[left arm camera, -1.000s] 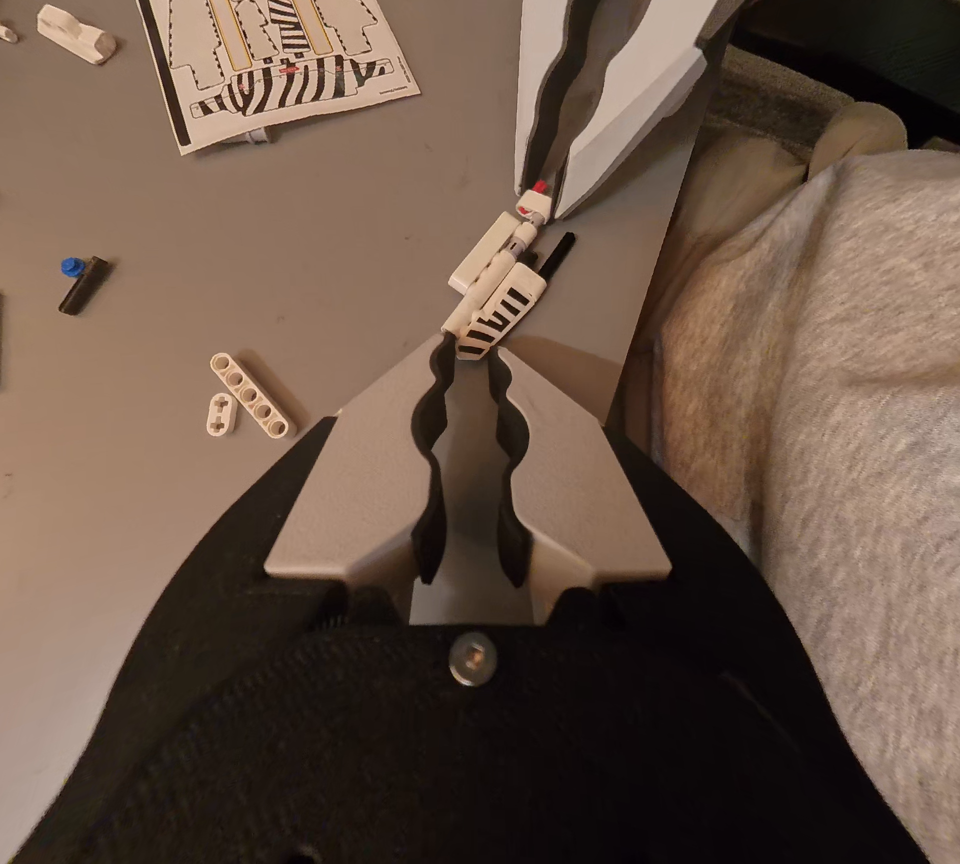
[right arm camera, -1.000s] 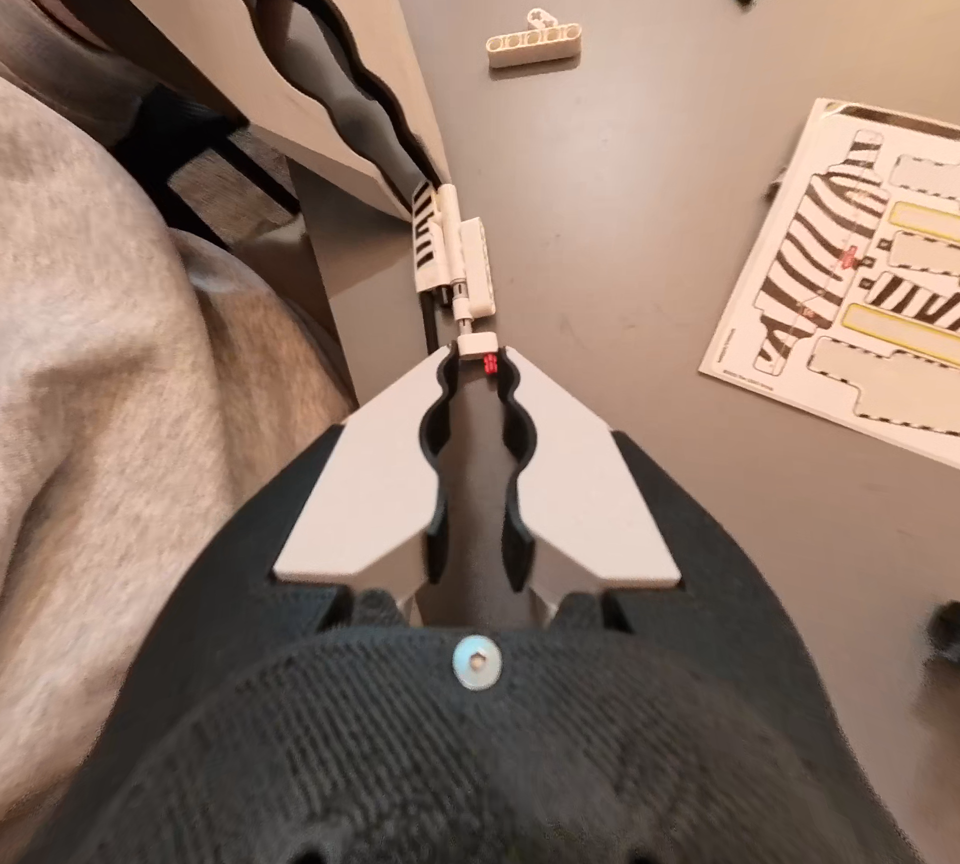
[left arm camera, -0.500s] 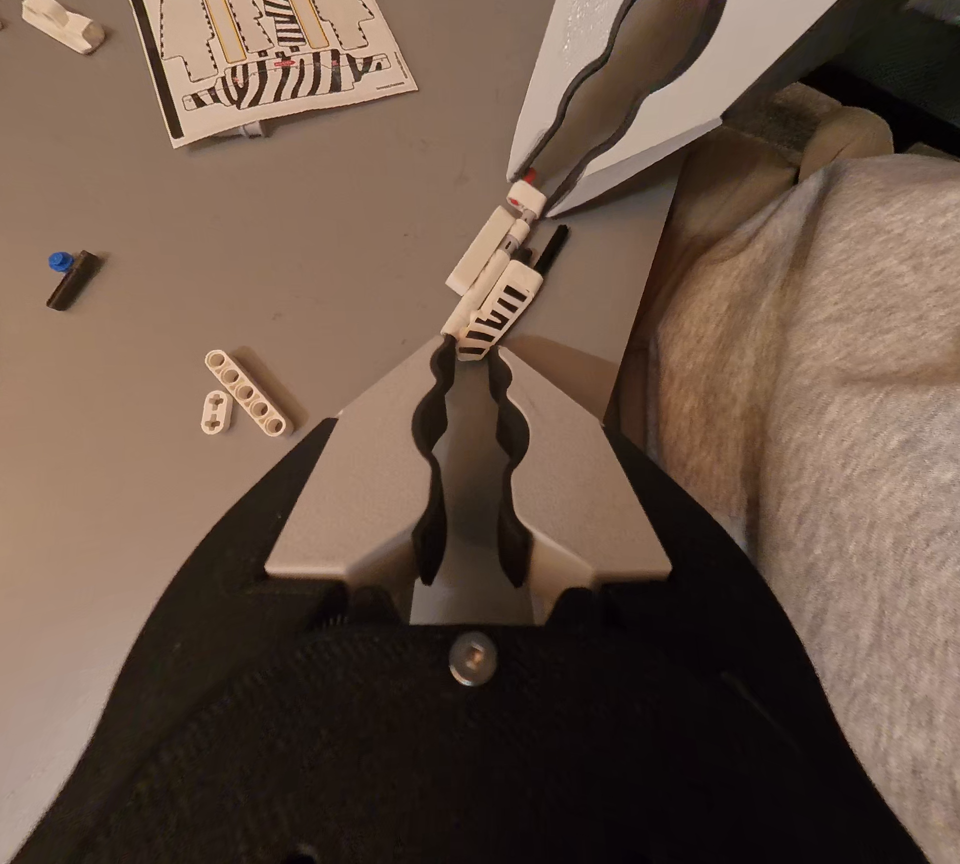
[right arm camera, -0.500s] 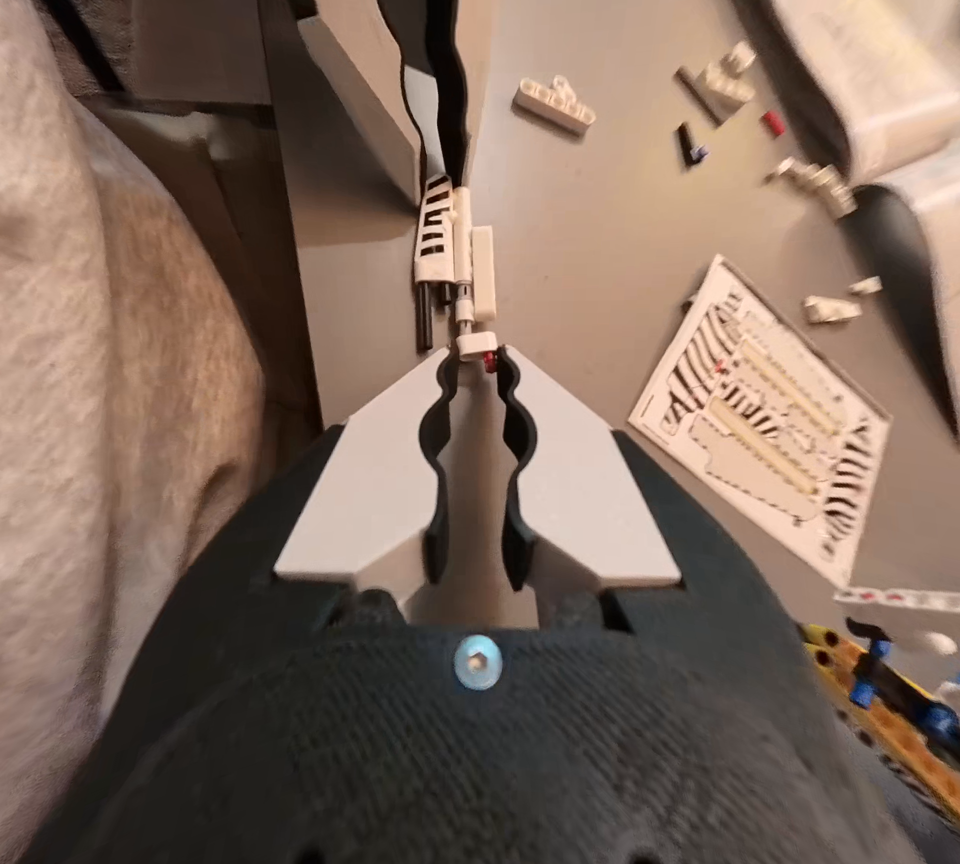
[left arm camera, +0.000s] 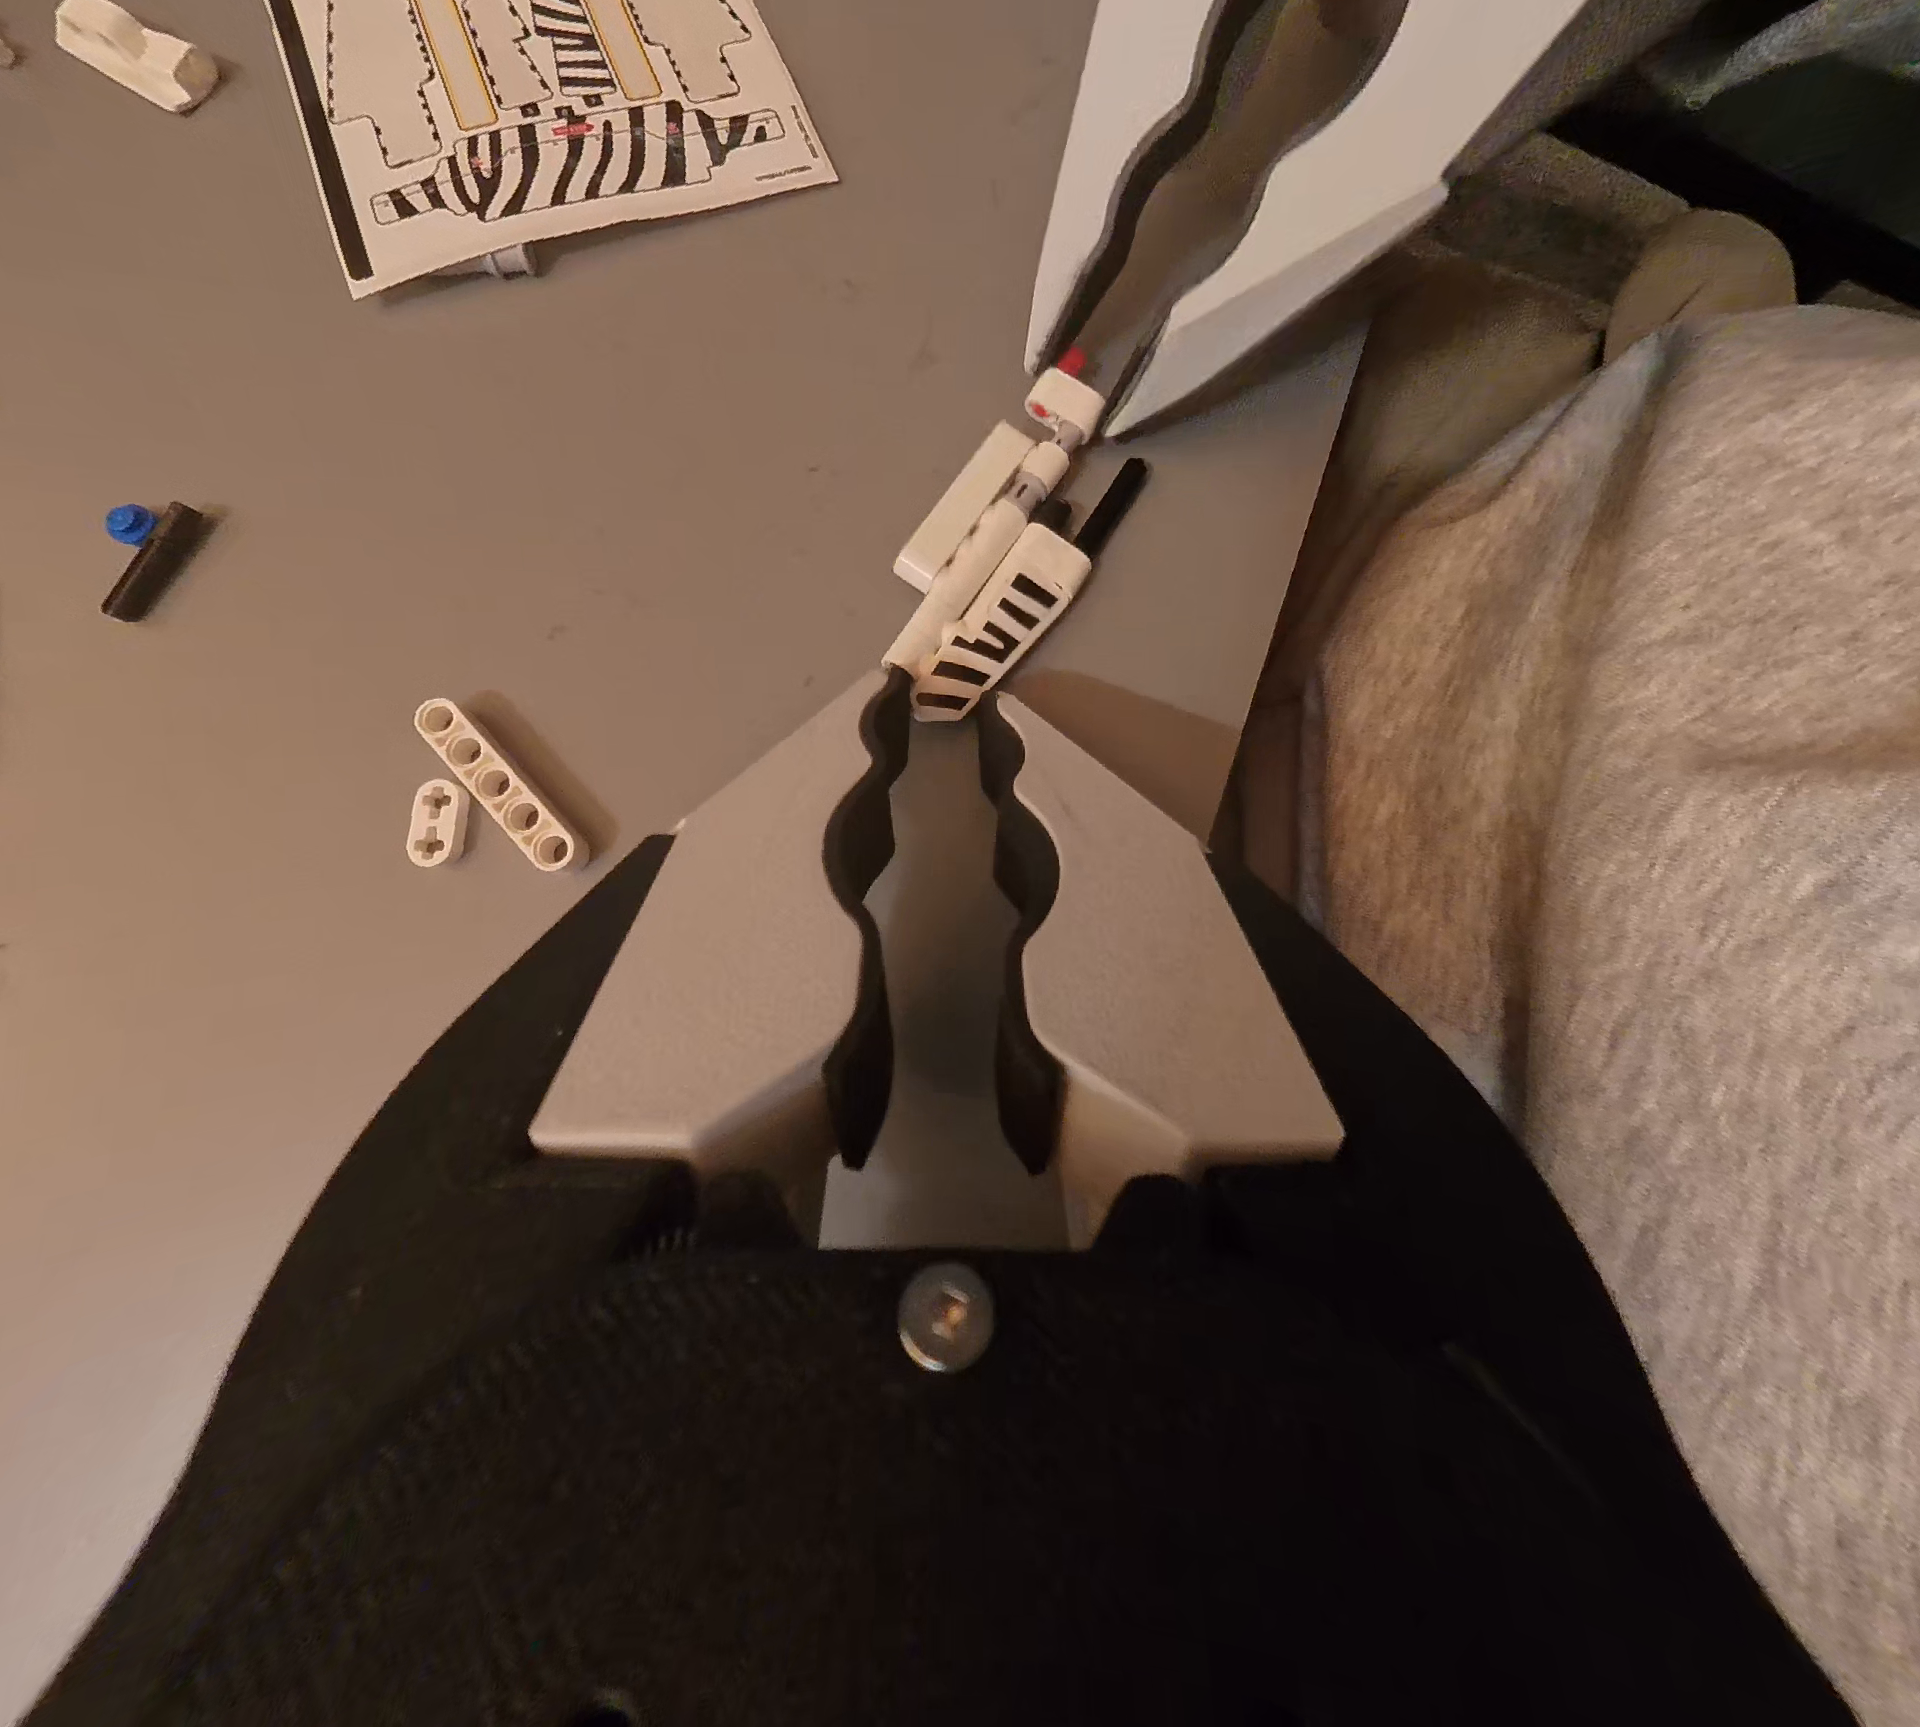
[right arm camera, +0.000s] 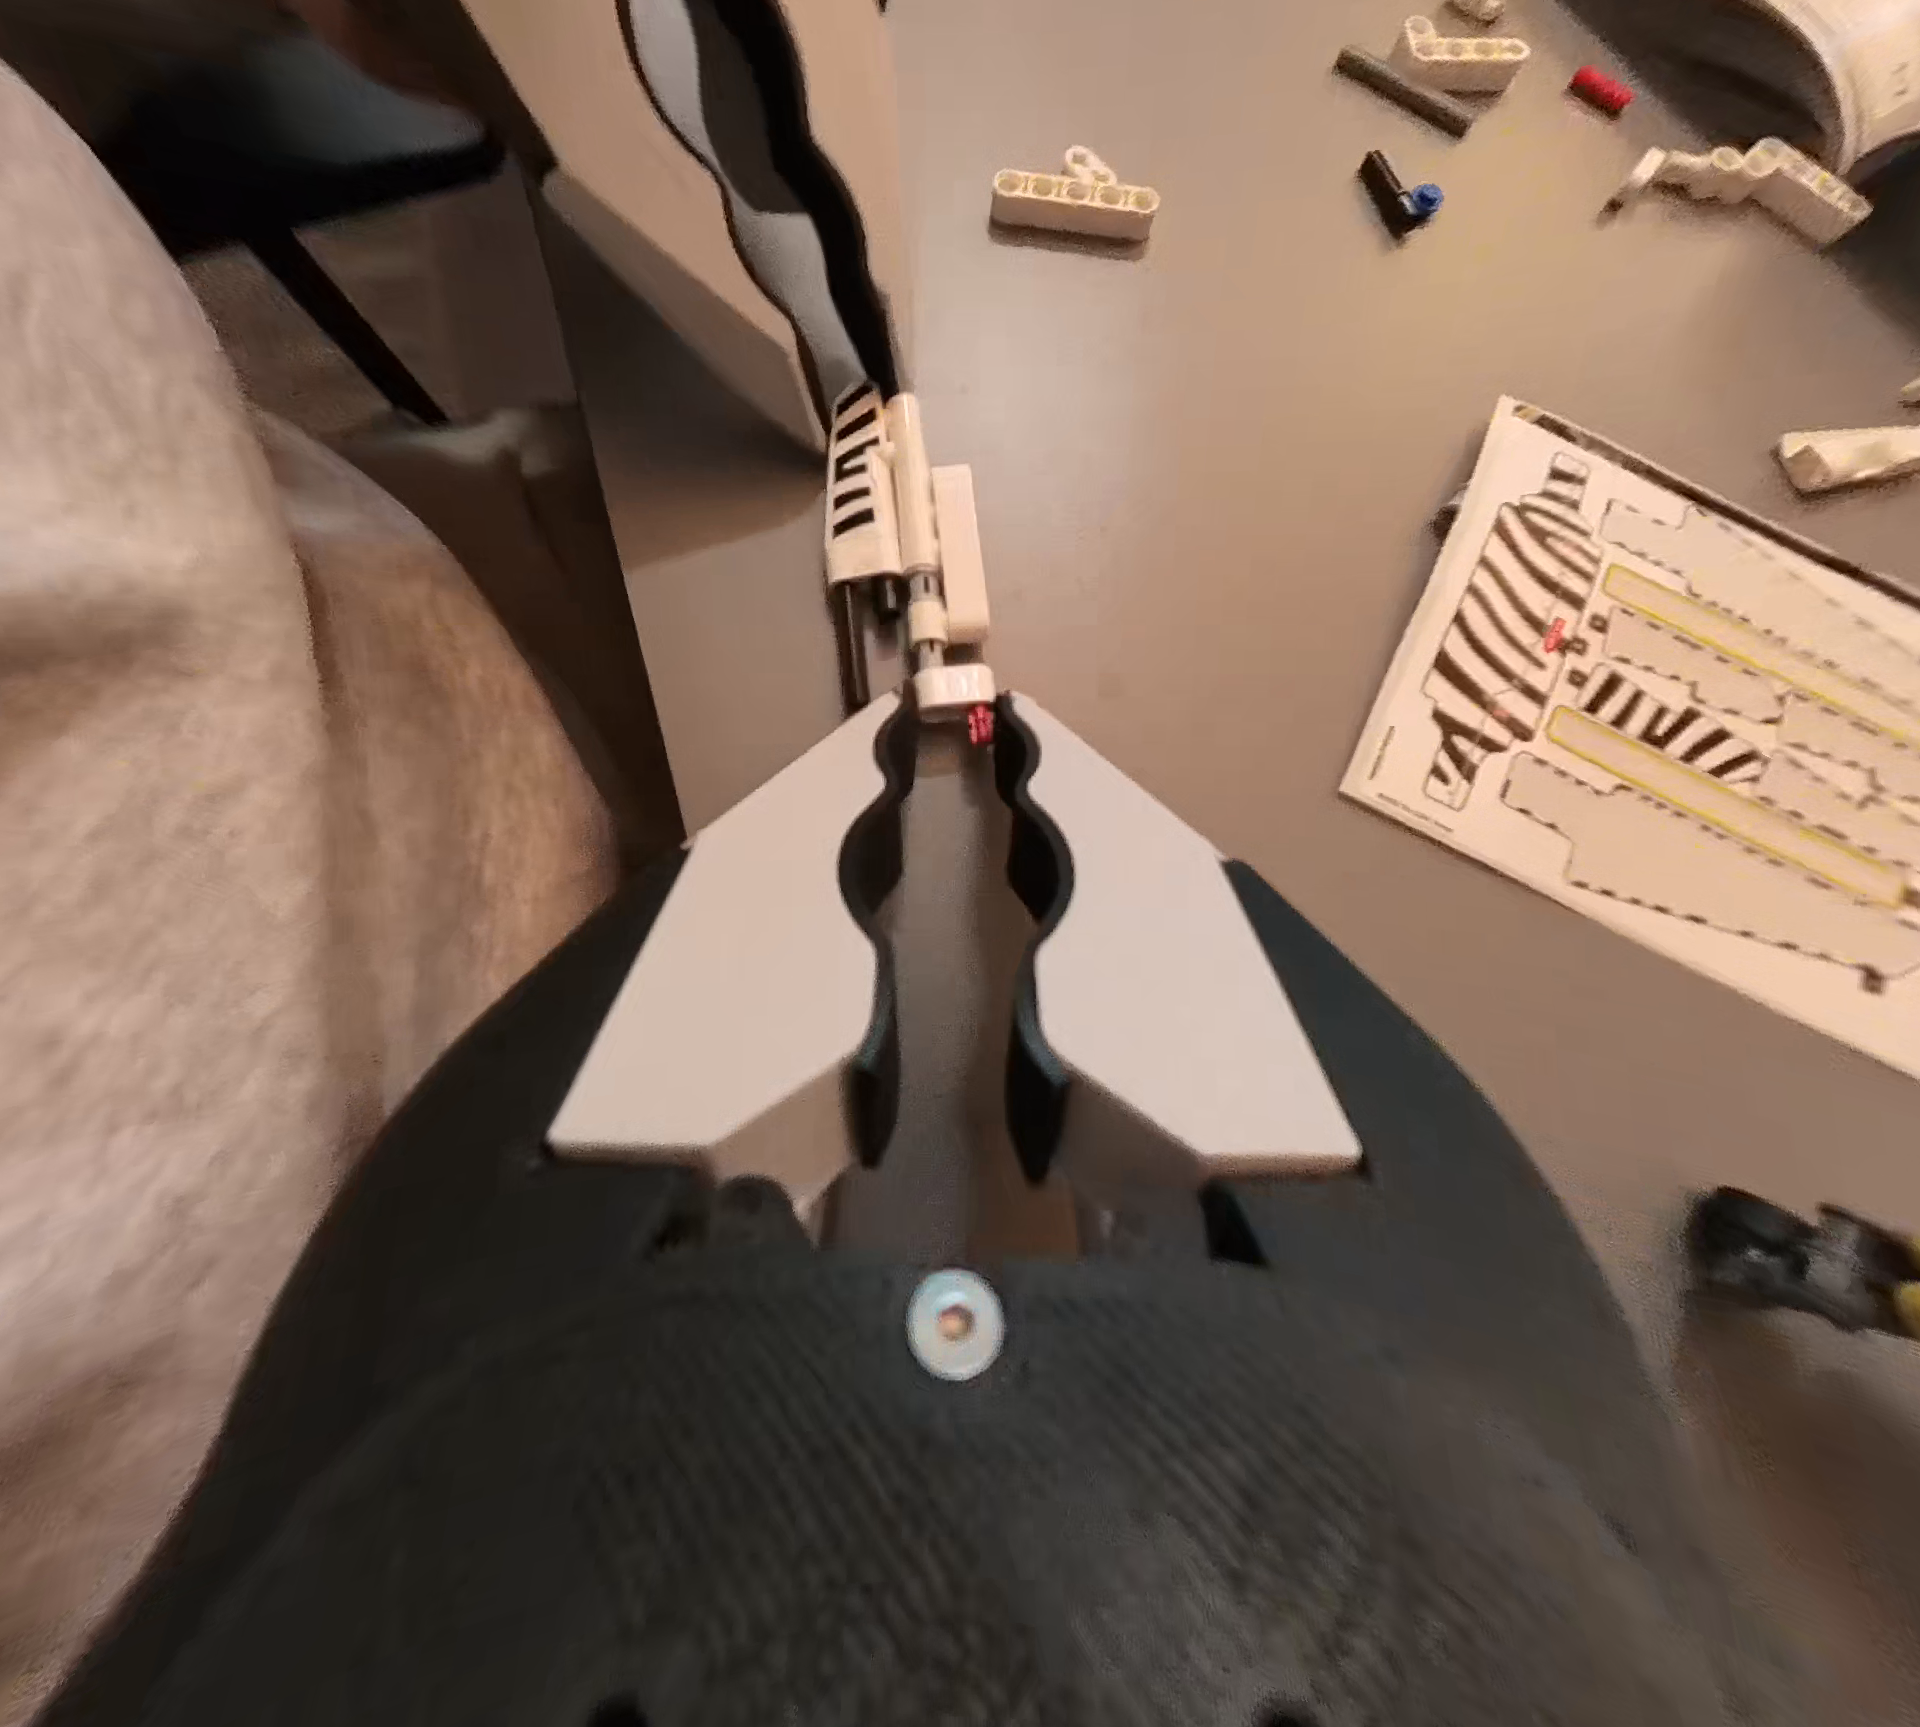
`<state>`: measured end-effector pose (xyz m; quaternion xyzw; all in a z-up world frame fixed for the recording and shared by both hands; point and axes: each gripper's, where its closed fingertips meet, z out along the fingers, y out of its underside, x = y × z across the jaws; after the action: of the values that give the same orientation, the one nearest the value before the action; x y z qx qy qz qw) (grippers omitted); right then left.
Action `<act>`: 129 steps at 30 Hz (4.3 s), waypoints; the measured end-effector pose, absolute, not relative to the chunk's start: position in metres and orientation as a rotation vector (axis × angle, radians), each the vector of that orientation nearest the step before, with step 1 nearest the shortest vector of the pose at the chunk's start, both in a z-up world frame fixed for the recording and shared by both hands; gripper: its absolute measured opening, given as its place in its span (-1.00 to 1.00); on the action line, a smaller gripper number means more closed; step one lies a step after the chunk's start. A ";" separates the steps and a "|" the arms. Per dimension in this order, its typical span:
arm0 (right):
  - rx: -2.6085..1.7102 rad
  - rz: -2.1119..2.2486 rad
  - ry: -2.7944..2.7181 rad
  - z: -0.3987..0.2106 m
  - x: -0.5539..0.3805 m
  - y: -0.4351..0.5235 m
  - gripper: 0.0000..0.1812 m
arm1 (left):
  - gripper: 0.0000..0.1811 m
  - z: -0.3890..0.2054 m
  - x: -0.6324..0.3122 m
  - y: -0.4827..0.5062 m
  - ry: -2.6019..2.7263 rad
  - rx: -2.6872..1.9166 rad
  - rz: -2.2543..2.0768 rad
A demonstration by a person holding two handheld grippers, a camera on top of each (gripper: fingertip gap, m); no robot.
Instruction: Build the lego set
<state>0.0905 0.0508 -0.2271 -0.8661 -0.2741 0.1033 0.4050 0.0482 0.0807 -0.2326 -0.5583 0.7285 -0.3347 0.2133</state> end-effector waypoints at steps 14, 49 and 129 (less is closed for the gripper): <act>-2.192 0.333 -0.750 -0.232 0.078 0.039 -0.85 | -0.66 -0.233 0.037 0.066 2.141 -1.473 -1.001; -2.194 0.426 -0.763 -0.232 0.066 0.028 -0.85 | -0.65 -0.235 0.037 0.044 2.487 -0.954 -1.043; -2.246 0.358 -0.745 -0.232 0.055 0.035 -0.86 | -0.66 -0.235 0.034 0.041 2.447 -1.043 -1.053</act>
<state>0.0548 0.0345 -0.2325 -0.8736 -0.2899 0.1391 0.3653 0.0339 0.0406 -0.2345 -0.3610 0.8469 -0.3644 0.1397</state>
